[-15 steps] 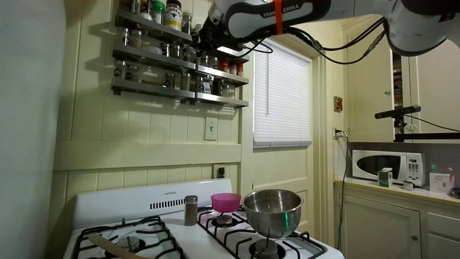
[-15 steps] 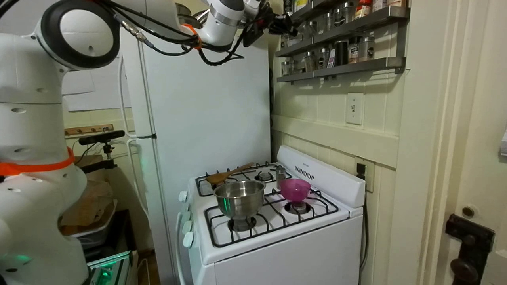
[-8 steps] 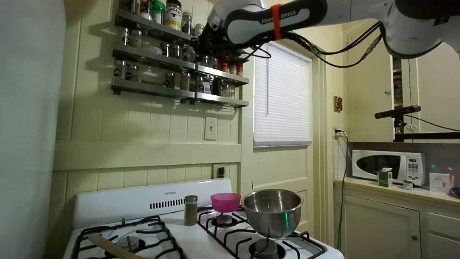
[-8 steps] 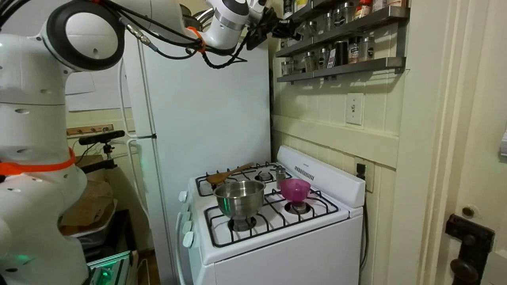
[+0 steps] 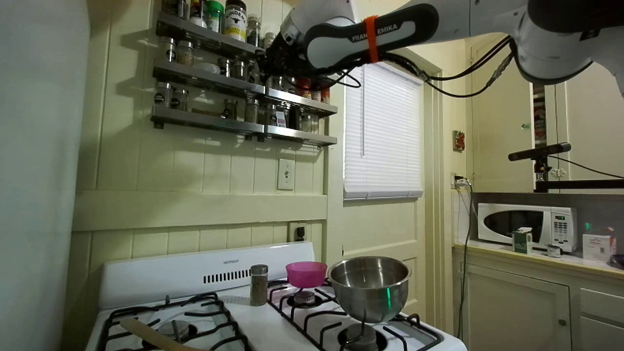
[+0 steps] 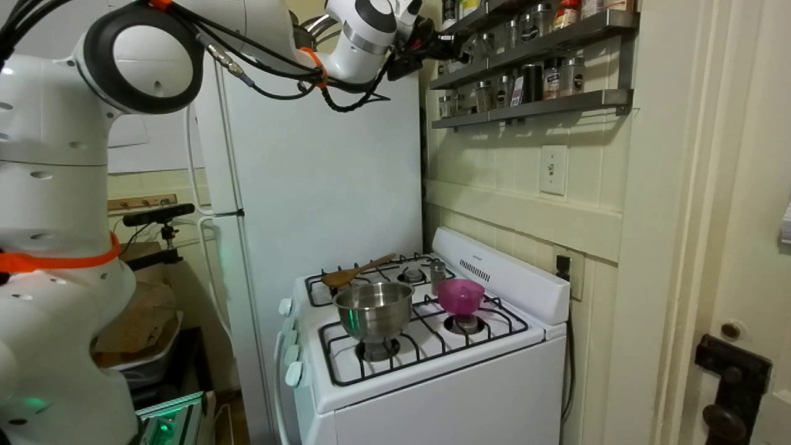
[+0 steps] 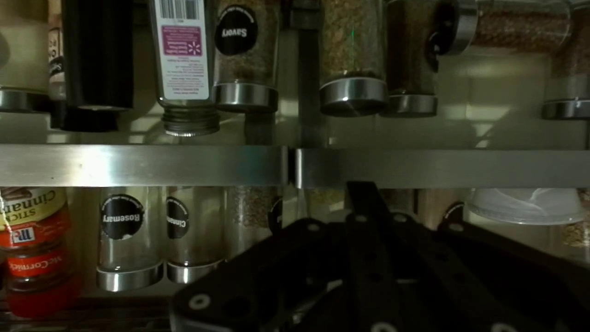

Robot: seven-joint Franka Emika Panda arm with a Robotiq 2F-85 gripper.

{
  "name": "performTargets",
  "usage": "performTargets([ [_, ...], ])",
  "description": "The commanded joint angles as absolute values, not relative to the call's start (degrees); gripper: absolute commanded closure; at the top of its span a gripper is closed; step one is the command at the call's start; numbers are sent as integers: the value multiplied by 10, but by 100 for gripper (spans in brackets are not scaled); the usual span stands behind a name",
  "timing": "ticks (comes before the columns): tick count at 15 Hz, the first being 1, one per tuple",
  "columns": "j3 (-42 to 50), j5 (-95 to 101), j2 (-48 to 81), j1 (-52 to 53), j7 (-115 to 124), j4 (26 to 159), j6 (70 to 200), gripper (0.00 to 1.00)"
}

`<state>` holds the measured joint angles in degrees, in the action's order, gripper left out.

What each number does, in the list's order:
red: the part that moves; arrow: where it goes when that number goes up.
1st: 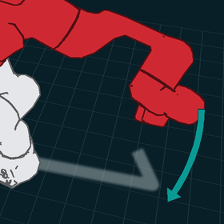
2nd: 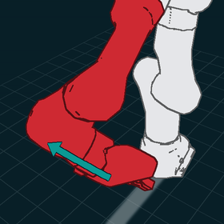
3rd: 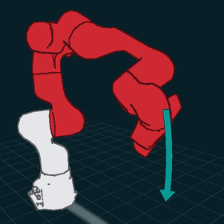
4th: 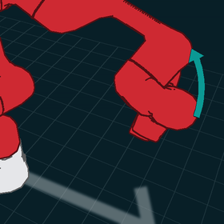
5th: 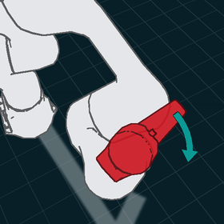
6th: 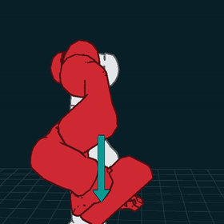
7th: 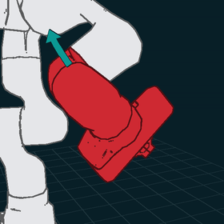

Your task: Remove the jar from the top of the stack and place it on the middle shelf.

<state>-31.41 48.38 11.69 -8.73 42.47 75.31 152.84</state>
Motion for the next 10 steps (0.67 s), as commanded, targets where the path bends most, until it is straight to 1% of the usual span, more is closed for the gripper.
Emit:
performTargets([
  [1,-304,507,121,-86,458,751,1565,100],
  [10,-276,579,141,-78,532,730,1629,100],
])
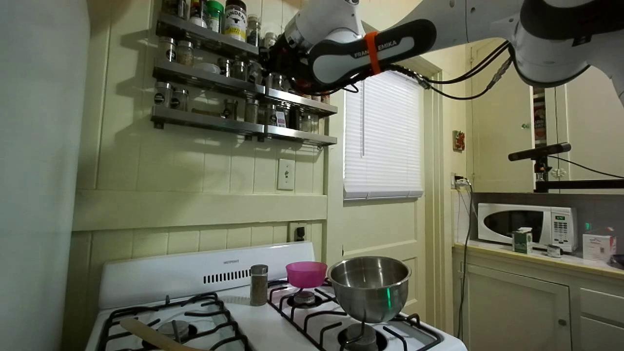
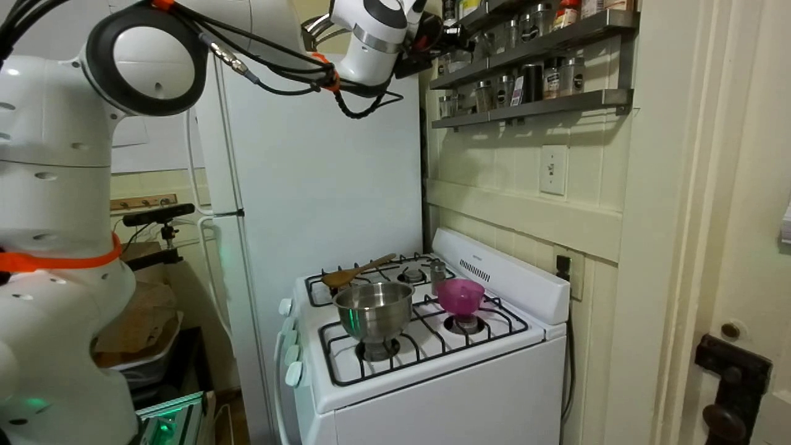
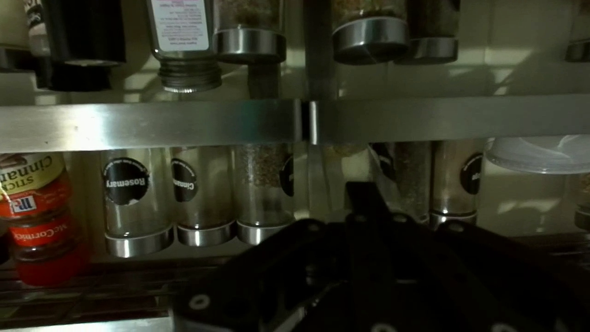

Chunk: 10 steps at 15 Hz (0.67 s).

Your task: Remove the jar from the top of the stack and place it on the middle shelf.

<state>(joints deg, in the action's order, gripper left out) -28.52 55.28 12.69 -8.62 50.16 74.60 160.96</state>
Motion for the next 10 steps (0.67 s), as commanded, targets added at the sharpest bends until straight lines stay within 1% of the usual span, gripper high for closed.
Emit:
performTargets([
  [1,-275,586,144,-77,537,727,1632,100],
  [10,-266,628,175,-65,580,688,1651,100],
])
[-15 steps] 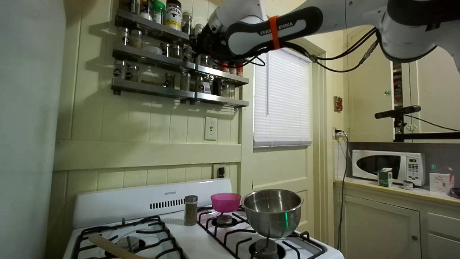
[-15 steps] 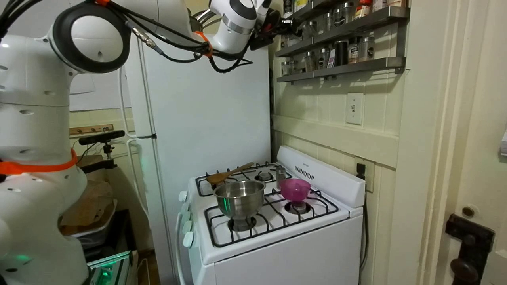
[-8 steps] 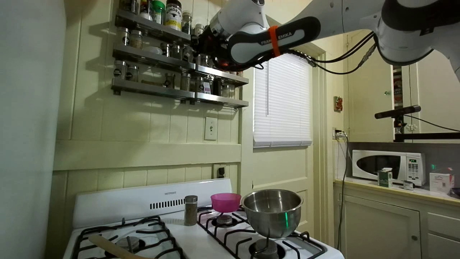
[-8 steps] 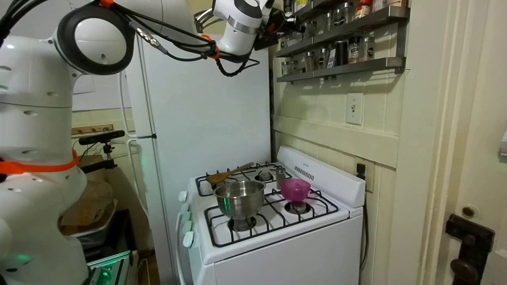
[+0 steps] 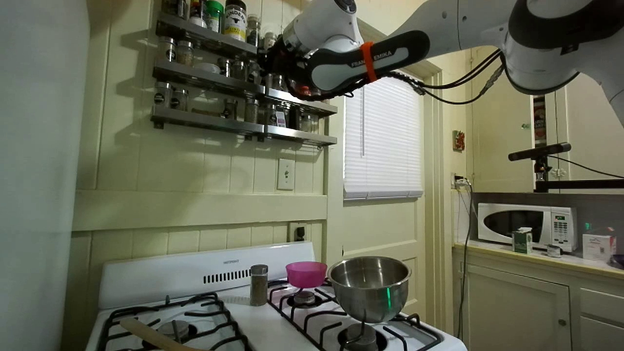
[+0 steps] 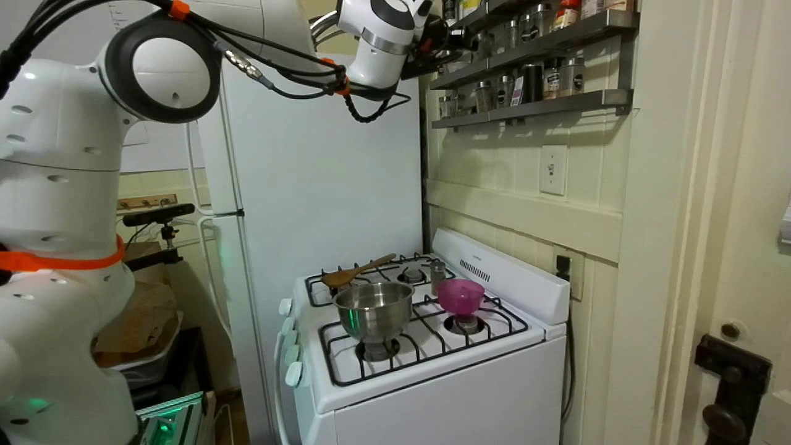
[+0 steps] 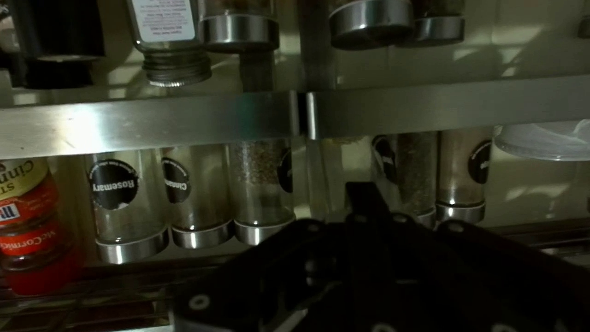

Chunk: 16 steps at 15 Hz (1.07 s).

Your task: Remove the jar from the top of the stack and place it on the middle shelf.

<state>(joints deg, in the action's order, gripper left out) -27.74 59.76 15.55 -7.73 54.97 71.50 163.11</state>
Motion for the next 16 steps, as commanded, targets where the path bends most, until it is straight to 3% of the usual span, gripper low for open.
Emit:
performTargets([
  [1,-263,637,180,-63,587,680,1655,100],
  [16,-216,740,252,-26,664,585,1687,100],
])
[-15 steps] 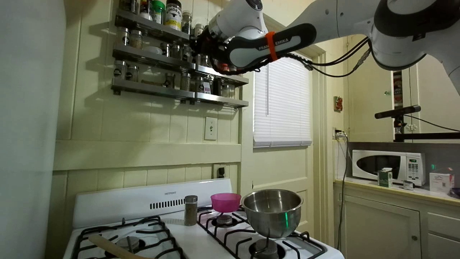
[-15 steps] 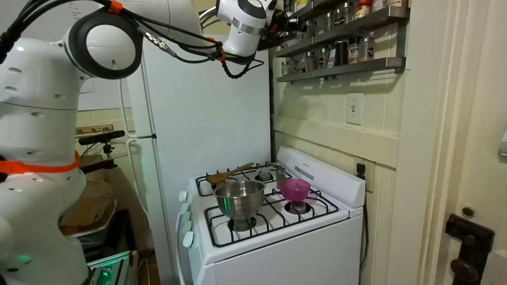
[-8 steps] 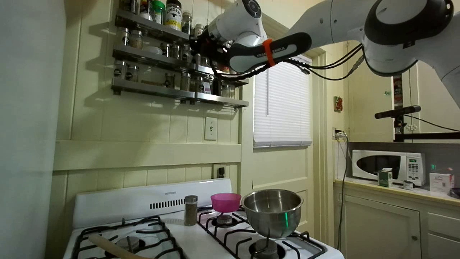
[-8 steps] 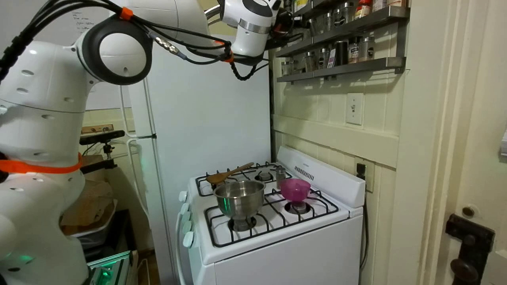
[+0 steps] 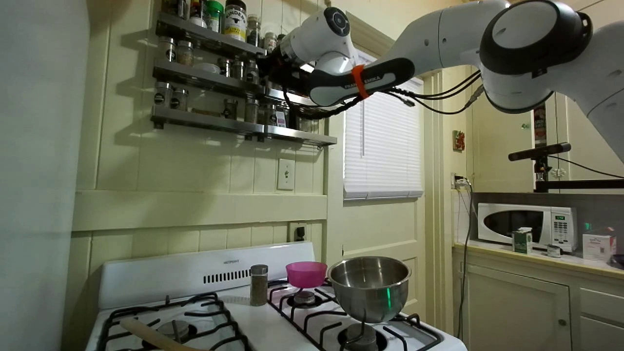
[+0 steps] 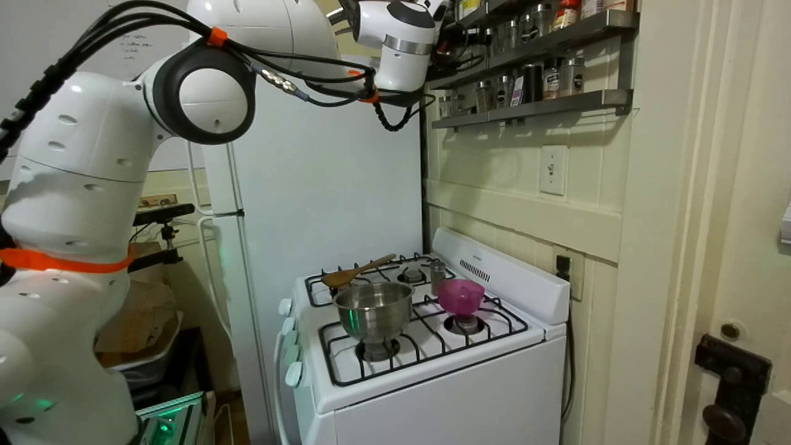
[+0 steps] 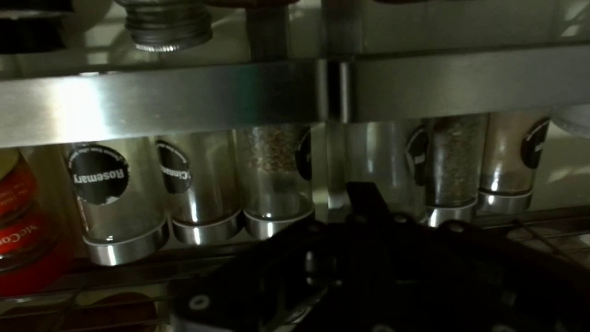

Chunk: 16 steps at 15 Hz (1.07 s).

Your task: Remove the jar from the top of the stack and place it on the middle shelf.

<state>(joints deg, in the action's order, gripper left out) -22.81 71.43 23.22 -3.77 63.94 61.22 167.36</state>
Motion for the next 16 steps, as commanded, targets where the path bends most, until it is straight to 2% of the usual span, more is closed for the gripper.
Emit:
performTargets([
  [1,-215,742,255,-25,665,582,1687,100],
  [9,-215,736,256,-27,660,591,1685,100],
  [16,-259,677,188,-46,618,676,1655,100],
])
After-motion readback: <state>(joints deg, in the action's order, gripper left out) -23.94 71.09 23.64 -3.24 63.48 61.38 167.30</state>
